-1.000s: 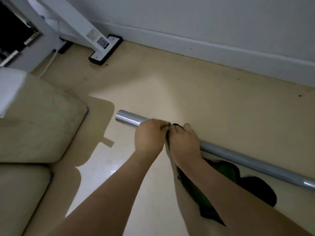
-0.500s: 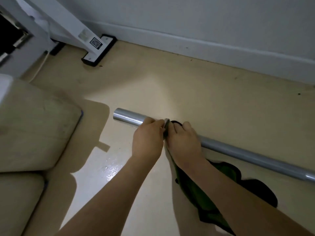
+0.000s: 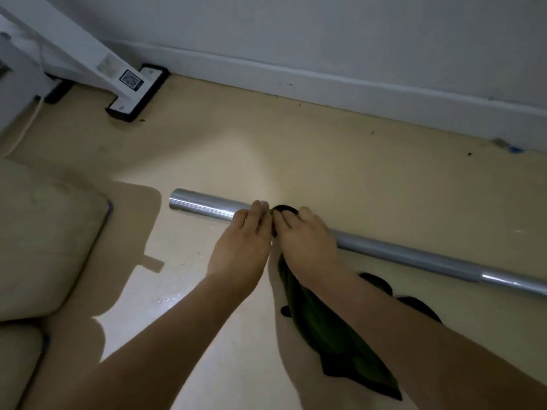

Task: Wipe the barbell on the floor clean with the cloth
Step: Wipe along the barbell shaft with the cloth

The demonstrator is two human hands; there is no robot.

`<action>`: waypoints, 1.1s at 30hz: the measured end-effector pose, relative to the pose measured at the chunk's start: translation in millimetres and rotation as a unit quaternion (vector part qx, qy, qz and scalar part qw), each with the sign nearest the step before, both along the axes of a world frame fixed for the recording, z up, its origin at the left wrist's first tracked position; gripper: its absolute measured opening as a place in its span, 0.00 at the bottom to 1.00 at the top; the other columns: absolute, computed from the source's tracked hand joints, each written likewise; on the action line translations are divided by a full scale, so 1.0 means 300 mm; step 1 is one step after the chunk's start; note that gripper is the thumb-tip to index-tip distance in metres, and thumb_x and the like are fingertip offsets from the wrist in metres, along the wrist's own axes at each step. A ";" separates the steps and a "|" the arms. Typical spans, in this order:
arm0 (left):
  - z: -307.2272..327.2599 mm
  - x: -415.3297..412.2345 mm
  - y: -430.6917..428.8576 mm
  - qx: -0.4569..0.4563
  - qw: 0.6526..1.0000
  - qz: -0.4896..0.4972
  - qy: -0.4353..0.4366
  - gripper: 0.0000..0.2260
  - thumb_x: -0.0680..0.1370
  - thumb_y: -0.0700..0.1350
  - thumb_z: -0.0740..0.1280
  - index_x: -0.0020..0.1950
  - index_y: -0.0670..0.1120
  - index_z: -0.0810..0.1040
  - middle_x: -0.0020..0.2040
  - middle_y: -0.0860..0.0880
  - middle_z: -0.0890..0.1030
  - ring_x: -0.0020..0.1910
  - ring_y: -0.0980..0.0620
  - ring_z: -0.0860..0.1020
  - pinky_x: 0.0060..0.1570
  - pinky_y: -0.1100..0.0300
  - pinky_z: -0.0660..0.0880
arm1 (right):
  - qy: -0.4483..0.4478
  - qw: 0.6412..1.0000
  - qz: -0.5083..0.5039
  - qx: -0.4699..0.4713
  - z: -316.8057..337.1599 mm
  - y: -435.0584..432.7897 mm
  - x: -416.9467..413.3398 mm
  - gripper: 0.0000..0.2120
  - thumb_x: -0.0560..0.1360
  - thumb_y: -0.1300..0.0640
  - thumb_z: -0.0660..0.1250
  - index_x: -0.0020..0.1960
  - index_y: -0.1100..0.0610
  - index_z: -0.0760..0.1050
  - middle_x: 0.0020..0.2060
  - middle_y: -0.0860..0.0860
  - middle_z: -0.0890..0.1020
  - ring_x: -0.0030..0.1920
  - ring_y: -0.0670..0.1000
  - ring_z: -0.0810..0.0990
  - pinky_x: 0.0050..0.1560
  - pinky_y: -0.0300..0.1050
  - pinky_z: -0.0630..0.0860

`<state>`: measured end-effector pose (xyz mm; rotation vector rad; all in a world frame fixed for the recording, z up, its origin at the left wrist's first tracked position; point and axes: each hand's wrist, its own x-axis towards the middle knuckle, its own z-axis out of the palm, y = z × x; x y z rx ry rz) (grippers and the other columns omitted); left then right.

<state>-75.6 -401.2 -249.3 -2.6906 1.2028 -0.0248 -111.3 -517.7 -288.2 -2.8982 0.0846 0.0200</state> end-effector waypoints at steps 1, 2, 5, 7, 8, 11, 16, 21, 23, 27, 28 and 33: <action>-0.009 -0.006 0.010 0.041 0.999 -0.001 0.014 0.31 0.64 0.34 0.66 0.67 0.35 0.69 0.69 0.37 0.69 0.61 0.42 0.68 0.54 0.56 0.75 | 0.020 1.000 0.003 -0.009 -0.002 -0.050 -0.057 0.24 0.69 0.58 0.70 0.63 0.62 0.72 0.52 0.57 0.80 0.49 0.58 0.74 0.45 0.49 0.71; -0.005 -0.012 0.010 0.072 0.997 0.011 0.025 0.33 0.66 0.37 0.69 0.70 0.36 0.65 0.72 0.37 0.63 0.64 0.40 0.66 0.58 0.53 0.72 | 0.008 1.000 -0.019 -0.014 -0.001 -0.104 -0.125 0.24 0.69 0.58 0.70 0.63 0.62 0.72 0.52 0.56 0.80 0.48 0.57 0.73 0.43 0.48 0.70; -0.015 -0.007 -0.023 0.103 0.995 0.012 0.005 0.29 0.74 0.41 0.63 0.73 0.37 0.59 0.76 0.38 0.55 0.71 0.39 0.59 0.67 0.49 0.62 | -0.048 0.989 -0.125 -0.063 0.030 -0.238 -0.320 0.19 0.68 0.59 0.64 0.57 0.61 0.78 0.44 0.54 0.83 0.43 0.57 0.73 0.38 0.47 0.64; -0.027 -0.024 -0.075 0.083 0.996 -0.011 0.011 0.27 0.75 0.43 0.58 0.73 0.38 0.58 0.75 0.38 0.58 0.72 0.39 0.58 0.70 0.47 0.58 | -0.002 0.986 -0.147 -0.082 0.027 -0.211 -0.315 0.16 0.63 0.61 0.69 0.51 0.63 0.79 0.41 0.56 0.83 0.46 0.59 0.77 0.42 0.50 0.66; -0.041 -0.042 -0.104 0.053 0.998 -0.024 0.038 0.26 0.75 0.43 0.56 0.73 0.39 0.61 0.73 0.38 0.62 0.70 0.38 0.62 0.70 0.46 0.60 | 0.018 0.985 -0.154 -0.073 0.030 -0.171 -0.268 0.16 0.59 0.61 0.73 0.46 0.63 0.79 0.39 0.57 0.83 0.45 0.59 0.78 0.43 0.50 0.68; -0.110 -0.102 -0.134 -0.007 0.991 -0.046 0.122 0.27 0.74 0.42 0.56 0.72 0.36 0.63 0.69 0.37 0.70 0.68 0.40 0.69 0.68 0.47 0.66 | 0.035 0.987 -0.155 -0.026 0.011 -0.060 -0.128 0.17 0.63 0.58 0.73 0.50 0.62 0.78 0.39 0.57 0.83 0.43 0.58 0.80 0.45 0.51 0.72; -0.106 -0.125 -0.110 -0.048 0.991 -0.015 0.123 0.23 0.73 0.38 0.59 0.68 0.36 0.69 0.65 0.36 0.74 0.65 0.39 0.73 0.53 0.51 0.77 | -0.013 0.995 -0.089 -0.050 0.009 -0.224 -0.335 0.23 0.65 0.54 0.72 0.59 0.60 0.78 0.51 0.55 0.84 0.46 0.54 0.83 0.49 0.51 0.73; -0.143 -0.148 -0.148 -0.015 0.998 0.007 0.066 0.24 0.73 0.35 0.51 0.67 0.34 0.70 0.64 0.34 0.75 0.63 0.36 0.74 0.53 0.50 0.77 | 0.048 0.959 -0.265 -0.090 0.044 -0.344 -0.491 0.20 0.66 0.57 0.55 0.52 0.59 0.79 0.45 0.55 0.84 0.45 0.57 0.81 0.45 0.50 0.66; -0.135 -0.124 -0.188 -0.007 0.997 0.022 0.070 0.22 0.73 0.33 0.56 0.68 0.34 0.68 0.65 0.33 0.73 0.64 0.35 0.73 0.58 0.48 0.74 | 0.045 0.960 -0.271 -0.059 0.017 -0.233 -0.360 0.15 0.65 0.57 0.63 0.50 0.59 0.78 0.43 0.56 0.83 0.44 0.58 0.80 0.44 0.49 0.70; -0.070 -0.090 -0.234 -0.001 0.991 -0.018 0.132 0.27 0.78 0.39 0.58 0.75 0.38 0.52 0.75 0.38 0.57 0.74 0.38 0.56 0.74 0.49 0.53 | 0.003 0.987 -0.159 -0.032 -0.017 -0.150 -0.214 0.30 0.63 0.53 0.74 0.63 0.60 0.75 0.56 0.57 0.81 0.54 0.57 0.79 0.52 0.51 0.75; -0.062 -0.103 -0.231 -0.013 0.989 -0.030 0.147 0.28 0.77 0.40 0.61 0.75 0.38 0.55 0.75 0.37 0.59 0.73 0.37 0.59 0.72 0.48 0.55 | -0.005 0.990 -0.139 -0.036 -0.014 -0.198 -0.245 0.30 0.64 0.54 0.74 0.64 0.60 0.74 0.58 0.56 0.80 0.54 0.56 0.79 0.52 0.51 0.75; -0.104 -0.144 -0.215 0.005 0.988 -0.062 0.142 0.38 0.58 0.34 0.74 0.68 0.35 0.70 0.64 0.35 0.75 0.63 0.32 0.73 0.57 0.42 0.74 | -0.009 0.967 -0.243 -0.078 0.001 -0.461 -0.559 0.26 0.66 0.58 0.54 0.60 0.60 0.77 0.57 0.56 0.81 0.53 0.57 0.80 0.48 0.51 0.75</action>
